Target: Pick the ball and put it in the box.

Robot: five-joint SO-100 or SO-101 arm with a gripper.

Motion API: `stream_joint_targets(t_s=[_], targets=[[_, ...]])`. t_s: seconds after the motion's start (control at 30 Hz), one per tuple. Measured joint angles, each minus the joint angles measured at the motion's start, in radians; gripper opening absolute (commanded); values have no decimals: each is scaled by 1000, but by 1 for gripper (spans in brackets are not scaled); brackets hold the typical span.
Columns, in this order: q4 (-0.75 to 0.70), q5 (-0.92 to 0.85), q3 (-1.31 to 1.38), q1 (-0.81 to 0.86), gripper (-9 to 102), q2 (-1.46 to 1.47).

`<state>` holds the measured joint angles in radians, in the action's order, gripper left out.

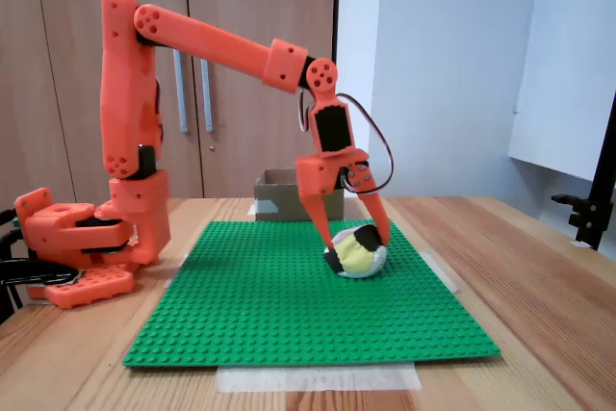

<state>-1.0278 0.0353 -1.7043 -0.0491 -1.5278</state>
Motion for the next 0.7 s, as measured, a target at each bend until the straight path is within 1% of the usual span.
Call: stream_joint_targets(t_s=[0.6, 0.7], targets=[[31, -25, -6, 0, 25, 0], [44, -25, -17, 0, 20, 0]])
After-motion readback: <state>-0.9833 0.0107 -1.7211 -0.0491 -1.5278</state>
